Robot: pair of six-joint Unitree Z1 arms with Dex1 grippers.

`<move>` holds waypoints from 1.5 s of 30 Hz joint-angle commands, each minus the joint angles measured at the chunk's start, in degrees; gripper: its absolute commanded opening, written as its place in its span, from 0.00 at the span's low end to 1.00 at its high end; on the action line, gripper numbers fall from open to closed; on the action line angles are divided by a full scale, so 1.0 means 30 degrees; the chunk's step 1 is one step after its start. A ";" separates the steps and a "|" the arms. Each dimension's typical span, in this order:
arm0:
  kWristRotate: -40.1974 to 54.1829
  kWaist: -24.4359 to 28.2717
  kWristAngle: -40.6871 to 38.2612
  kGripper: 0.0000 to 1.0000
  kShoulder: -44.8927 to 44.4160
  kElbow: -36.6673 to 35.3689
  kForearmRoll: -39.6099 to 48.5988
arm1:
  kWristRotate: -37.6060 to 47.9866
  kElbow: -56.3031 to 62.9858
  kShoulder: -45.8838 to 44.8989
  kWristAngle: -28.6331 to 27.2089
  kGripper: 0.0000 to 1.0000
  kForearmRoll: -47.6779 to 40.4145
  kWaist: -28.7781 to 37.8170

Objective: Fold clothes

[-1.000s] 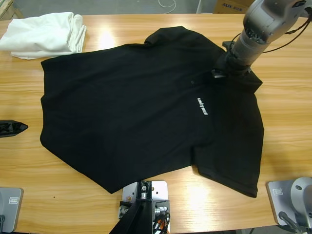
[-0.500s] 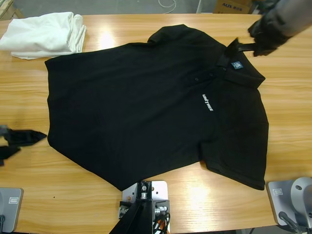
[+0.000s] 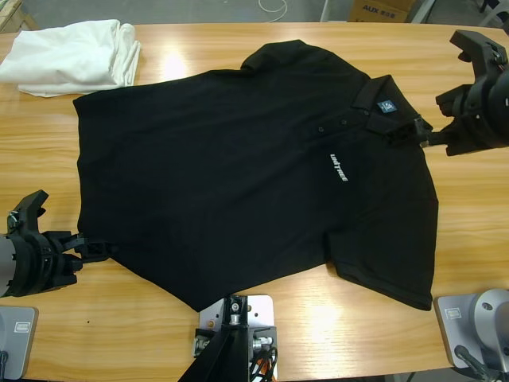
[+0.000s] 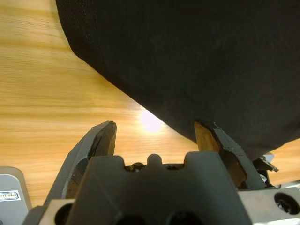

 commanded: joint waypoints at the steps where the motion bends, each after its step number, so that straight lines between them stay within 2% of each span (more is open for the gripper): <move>1: -0.0193 -0.0406 0.0239 0.66 0.1834 0.0686 -0.1450 | 0.0260 0.1299 -0.0942 0.0416 1.00 -0.0242 0.0231; 9: -0.0240 -0.0436 0.0315 0.66 0.3978 0.0692 -0.3214 | 0.0271 0.2055 -0.2056 0.0451 1.00 -0.0213 0.0207; 10: -0.0298 -0.0436 0.0303 0.63 0.4183 0.0692 -0.3349 | 0.0271 0.2090 -0.2038 0.0457 1.00 -0.0236 0.0207; 11: -0.0415 -0.0436 0.0239 0.46 0.4341 0.0692 -0.3689 | 0.0271 0.2102 -0.1956 0.0469 1.00 -0.0242 0.0201; 12: -0.0369 -0.0436 0.0192 0.21 0.4353 0.0692 -0.4028 | 0.0271 0.2096 -0.1862 0.0457 1.00 -0.0242 0.0201; 13: -0.0234 -0.0436 0.0215 0.01 0.4300 0.0692 -0.4368 | 0.0271 0.2096 -0.1792 0.0440 1.00 -0.0260 0.0201; 19: 0.2262 -0.0336 0.0696 0.00 0.4154 0.0534 -0.5816 | 0.0447 0.2213 -0.1563 0.0440 1.00 -0.0541 0.0201; 28: 0.2708 0.0912 0.0719 0.00 0.4523 0.0346 -0.5816 | 0.0459 0.3028 -0.1534 0.0680 1.00 -0.1332 0.0207; 35: 0.2948 0.3894 0.0344 0.00 0.4400 -0.0480 -0.7439 | 0.0471 0.3672 -0.1476 0.0914 1.00 -0.1994 0.0201; 45: 0.3469 0.7217 -0.3793 0.00 0.7974 -0.5185 -0.9360 | 0.0447 0.4469 -0.0895 0.1436 1.00 -0.3107 0.0207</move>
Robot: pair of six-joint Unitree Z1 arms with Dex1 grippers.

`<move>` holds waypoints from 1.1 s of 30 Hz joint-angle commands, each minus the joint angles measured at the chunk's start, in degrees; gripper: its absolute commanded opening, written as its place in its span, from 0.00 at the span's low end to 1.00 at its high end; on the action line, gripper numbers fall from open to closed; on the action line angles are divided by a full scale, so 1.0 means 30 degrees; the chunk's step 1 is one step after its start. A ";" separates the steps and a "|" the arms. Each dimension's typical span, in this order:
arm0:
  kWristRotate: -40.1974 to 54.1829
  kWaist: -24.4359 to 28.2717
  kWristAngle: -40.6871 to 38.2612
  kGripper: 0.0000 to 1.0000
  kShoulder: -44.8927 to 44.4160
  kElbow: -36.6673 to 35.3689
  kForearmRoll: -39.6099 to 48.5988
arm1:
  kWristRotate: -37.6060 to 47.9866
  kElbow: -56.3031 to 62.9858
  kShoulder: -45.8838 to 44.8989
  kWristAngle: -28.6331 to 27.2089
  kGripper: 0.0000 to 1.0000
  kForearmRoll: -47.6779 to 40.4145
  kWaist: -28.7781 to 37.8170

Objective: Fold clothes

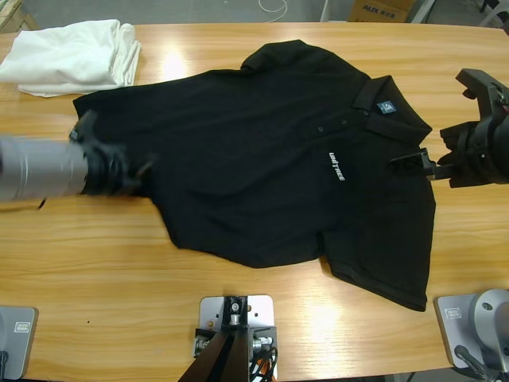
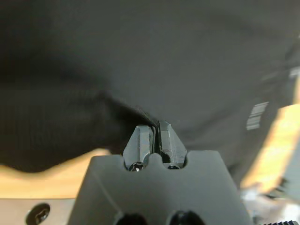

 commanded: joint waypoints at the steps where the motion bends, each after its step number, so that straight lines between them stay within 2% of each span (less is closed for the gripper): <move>1: 0.0322 0.2217 -0.3311 0.00 0.4070 -0.3104 -0.1606 | 0.0224 0.1070 0.0713 0.0585 1.00 -0.0884 0.0205; 4: 0.0633 0.2833 -0.4278 0.00 0.5564 -0.3772 -0.2403 | 0.0189 0.1070 0.0766 0.0801 1.00 -0.0902 0.0205; 5: 0.0750 0.2979 -0.4840 0.21 0.6033 -0.4088 -0.2555 | 0.0125 0.1070 0.0730 0.0942 1.00 -0.0884 0.0205; 6: 0.0844 0.3114 -0.5332 0.72 0.6484 -0.4416 -0.2567 | 0.0072 0.1088 0.0684 0.1124 1.00 -0.0878 0.0205; 7: 0.0978 0.3196 -0.5485 0.93 0.6800 -0.4563 -0.2549 | 0.0043 0.1123 0.0619 0.1340 1.00 -0.0878 0.0205; 8: 0.1136 0.3272 -0.5596 0.99 0.6964 -0.4574 -0.2520 | 0.0037 0.1158 0.0607 0.1575 1.00 -0.0878 0.0205; 10: 0.1318 0.3307 -0.5989 1.00 0.7058 -0.4475 -0.2508 | -0.0028 0.1205 0.0637 0.1973 1.00 -0.0890 0.0205; 14: 0.3193 0.2956 -0.5532 1.00 0.5089 -0.3490 -0.2180 | -0.0192 0.1211 0.0730 0.2442 1.00 -0.1353 0.0322; 18: 0.5595 0.2089 -0.3317 1.00 0.1884 -0.1439 -0.2116 | -0.0449 0.1023 0.0701 0.2255 1.00 -0.1746 0.1365; 20: 0.5590 0.1555 -0.1577 1.00 -0.0196 0.0184 -0.2362 | -0.0696 0.0941 0.0771 0.1979 1.00 -0.1839 0.2121; 22: 0.3170 0.0589 -0.0264 0.99 -0.1801 0.2533 -0.3375 | -0.0748 0.0941 0.0836 0.1827 1.00 -0.1845 0.2473; 24: -0.1219 -0.1210 0.1201 0.99 -0.1842 0.4139 -0.3891 | -0.0748 0.0953 0.0877 0.1698 1.00 -0.1845 0.2549; 26: -0.5139 -0.3361 0.2742 0.97 -0.0793 0.4373 -0.4342 | -0.0748 0.0953 0.0900 0.1669 1.00 -0.1898 0.2549; 28: -0.7694 -0.4755 0.3480 0.91 0.1093 0.4262 -0.6311 | -0.0748 0.0965 0.0889 0.1692 1.00 -0.1904 0.2549; 31: -0.9153 -0.5535 0.4834 0.91 0.2628 0.4186 -0.8514 | -0.0748 0.1170 0.0484 0.1786 1.00 -0.1863 0.2578; 33: -0.9428 -0.5587 0.5308 0.91 0.2458 0.4385 -0.8596 | -0.0742 0.1557 0.0045 0.1774 1.00 -0.1845 0.2578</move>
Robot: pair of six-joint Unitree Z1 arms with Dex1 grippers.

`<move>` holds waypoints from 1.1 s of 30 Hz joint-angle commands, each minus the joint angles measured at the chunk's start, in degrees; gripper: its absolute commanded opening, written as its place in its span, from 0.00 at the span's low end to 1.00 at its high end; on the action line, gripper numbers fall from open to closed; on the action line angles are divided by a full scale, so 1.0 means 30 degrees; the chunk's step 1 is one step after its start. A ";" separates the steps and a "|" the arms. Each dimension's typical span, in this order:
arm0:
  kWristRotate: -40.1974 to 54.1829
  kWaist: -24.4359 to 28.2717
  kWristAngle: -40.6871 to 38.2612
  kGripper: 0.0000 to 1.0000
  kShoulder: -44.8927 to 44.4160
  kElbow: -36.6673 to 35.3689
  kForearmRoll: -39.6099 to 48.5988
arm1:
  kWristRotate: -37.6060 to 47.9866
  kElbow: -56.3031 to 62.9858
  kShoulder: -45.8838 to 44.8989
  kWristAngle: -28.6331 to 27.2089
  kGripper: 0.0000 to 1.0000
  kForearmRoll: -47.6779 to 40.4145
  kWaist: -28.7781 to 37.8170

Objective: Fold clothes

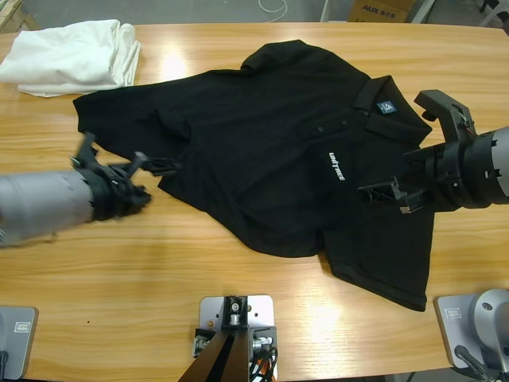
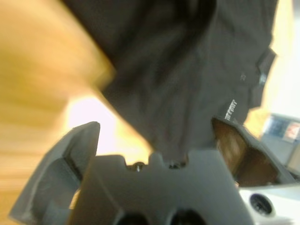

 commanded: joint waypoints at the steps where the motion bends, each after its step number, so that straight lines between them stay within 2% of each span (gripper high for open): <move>1: -0.3298 -0.1829 0.2729 0.91 0.2499 0.0934 -0.3188 | -0.0149 0.1111 -0.0328 -0.0134 1.00 -0.0144 0.0232; 6: -0.3386 -0.2128 0.3350 0.91 0.1743 0.1930 -0.3106 | -0.0132 0.1621 -0.0410 -0.0110 1.00 -0.0337 0.0232; 10: -0.4048 -0.2386 0.4076 0.90 0.2487 0.2152 -0.3223 | -0.0108 0.1633 -0.0358 -0.0104 1.00 -0.0495 0.0232; 13: -0.4324 -0.2432 0.4873 0.66 0.4133 0.2785 -0.5742 | -0.0108 0.1650 -0.0387 -0.0057 1.00 -0.0495 0.0232; 14: -0.4300 -0.2473 0.4961 0.62 0.4532 0.3149 -0.6920 | -0.0108 0.1668 -0.0369 -0.0057 1.00 -0.0495 0.0232; 18: -0.4294 -0.2526 0.5160 0.62 0.5299 0.3840 -0.9305 | -0.0108 0.1750 -0.0240 0.0001 1.00 -0.0653 0.0232; 19: -0.4271 -0.2532 0.5154 0.58 0.5364 0.3904 -0.9533 | -0.0061 0.1750 -0.0176 0.0036 1.00 -0.0689 0.0232; 21: -0.4165 -0.2544 0.5160 0.42 0.5411 0.3992 -0.9938 | -0.0020 0.1750 -0.0082 0.0083 1.00 -0.0747 0.0232; 22: -0.4095 -0.2544 0.5160 0.30 0.5499 0.4109 -1.0342 | -0.0009 0.1756 -0.0053 0.0130 1.00 -0.0771 0.0232; 23: -0.3995 -0.2544 0.5160 0.12 0.5587 0.4238 -1.0746 | 0.0027 0.1803 -0.0024 0.0177 1.00 -0.0817 0.0232; 24: -0.3831 -0.2544 0.5160 0.00 0.5598 0.4315 -1.1004 | 0.0044 0.1873 0.0029 0.0271 1.00 -0.0882 0.0226; 33: -0.1781 -0.2538 0.4281 0.00 0.4315 0.5111 -1.2469 | 0.0109 0.2148 0.0187 0.0816 1.00 -0.1210 0.0232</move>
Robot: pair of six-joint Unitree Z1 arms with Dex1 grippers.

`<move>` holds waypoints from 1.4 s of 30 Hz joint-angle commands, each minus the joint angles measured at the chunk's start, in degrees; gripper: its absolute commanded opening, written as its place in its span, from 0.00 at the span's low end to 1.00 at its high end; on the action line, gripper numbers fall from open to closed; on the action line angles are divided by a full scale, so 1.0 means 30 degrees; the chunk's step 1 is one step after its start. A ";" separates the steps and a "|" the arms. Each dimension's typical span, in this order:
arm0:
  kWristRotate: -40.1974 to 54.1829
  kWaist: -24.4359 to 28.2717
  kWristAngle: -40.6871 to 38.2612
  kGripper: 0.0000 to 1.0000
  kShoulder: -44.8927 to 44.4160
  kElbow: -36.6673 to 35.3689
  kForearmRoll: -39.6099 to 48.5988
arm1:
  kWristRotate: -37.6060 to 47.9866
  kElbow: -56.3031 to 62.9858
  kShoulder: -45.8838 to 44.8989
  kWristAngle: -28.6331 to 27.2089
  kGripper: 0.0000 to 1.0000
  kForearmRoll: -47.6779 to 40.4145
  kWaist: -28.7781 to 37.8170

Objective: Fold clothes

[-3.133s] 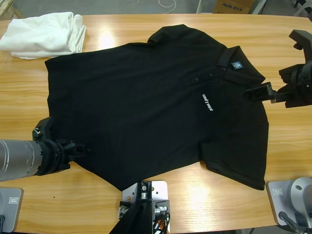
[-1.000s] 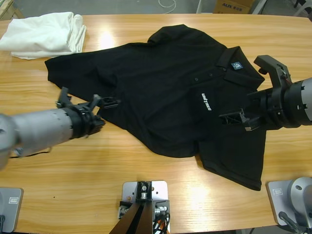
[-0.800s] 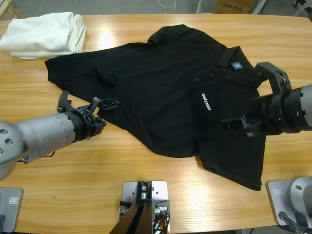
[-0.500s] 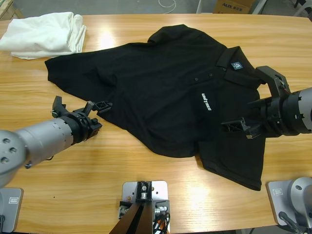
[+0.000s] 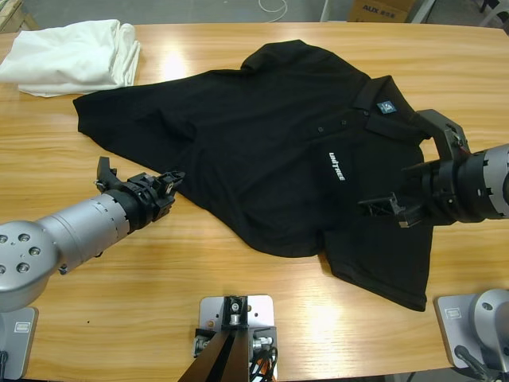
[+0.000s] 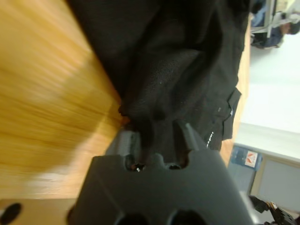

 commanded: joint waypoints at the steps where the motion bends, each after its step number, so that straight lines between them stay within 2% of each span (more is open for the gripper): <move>1: 0.1968 -0.0243 -0.0739 0.00 -0.1228 0.1096 -0.0829 | 0.0119 0.0630 0.0294 0.0616 1.00 -0.0336 0.0161; 3: 0.2067 -0.0466 -0.0587 0.00 -0.3859 0.1026 0.1632 | 0.0107 0.0630 0.0276 0.0710 1.00 -0.0465 0.0161; 7: 0.1850 -0.0806 -0.0335 0.00 -0.8986 -0.1353 1.0403 | 0.0125 0.0660 0.0364 0.0927 1.00 -0.0805 0.0161; 9: 0.1686 -0.1286 -0.0400 0.00 -1.0515 -0.3545 1.5284 | 0.0125 0.0671 0.0364 0.1026 1.00 -0.0851 0.0150; 11: 0.1370 -0.1796 -0.0581 0.00 -1.0831 -0.4974 1.8062 | 0.0125 0.0712 0.0411 0.1149 1.00 -0.0851 0.0161; 17: -0.1091 -0.2968 -0.3470 0.00 -1.0116 -0.8308 2.3974 | 0.0125 0.0970 0.0370 0.1302 1.00 -0.0851 0.0161; 24: -0.5075 -0.4503 -0.4882 0.00 -0.9624 -0.8508 2.5708 | 0.0154 0.1281 0.0434 0.1677 1.00 -0.0998 0.0155; 25: -0.5281 -0.4521 -0.5228 0.10 -0.9577 -0.8555 2.5761 | 0.0160 0.1316 0.0423 0.1776 1.00 -0.0998 0.0161; 26: -0.5843 -0.4650 -0.5702 0.63 -0.9624 -0.8701 2.6312 | 0.0184 0.1339 0.0411 0.1841 1.00 -0.0998 0.0161; 27: -0.6763 -0.5048 -0.6036 0.83 -0.9689 -0.8935 2.7138 | 0.0184 0.1363 0.0411 0.1882 1.00 -0.0998 0.0161; 30: -0.9587 -0.6431 -0.7015 0.84 -1.0005 -0.9498 2.9183 | 0.0184 0.1386 0.0352 0.1888 1.00 -0.0998 0.0161; 33: -1.2054 -0.7790 -0.7747 0.86 -1.0099 -0.9867 2.9868 | 0.0219 0.1369 0.0440 0.1876 1.00 -0.0998 0.0161; 35: -1.2130 -0.7972 -0.7653 0.91 -1.0111 -1.0154 3.0085 | 0.0494 0.1363 0.0376 0.1747 1.00 -0.0998 0.0161; 37: -1.1866 -0.7978 -0.6927 0.92 -1.0433 -1.0154 3.0513 | 0.0635 0.1281 0.0235 0.1565 1.00 -0.0957 0.0161; 39: -0.9775 -0.7960 -0.5597 0.91 -1.0544 -0.9849 3.0483 | 0.1414 0.1070 -0.0023 0.0587 1.00 -0.0224 0.0161; 42: -0.3646 -0.7948 -0.2609 0.91 -1.0614 -0.9803 3.0454 | 0.4818 0.0742 -0.0017 -0.1277 1.00 0.1674 0.0161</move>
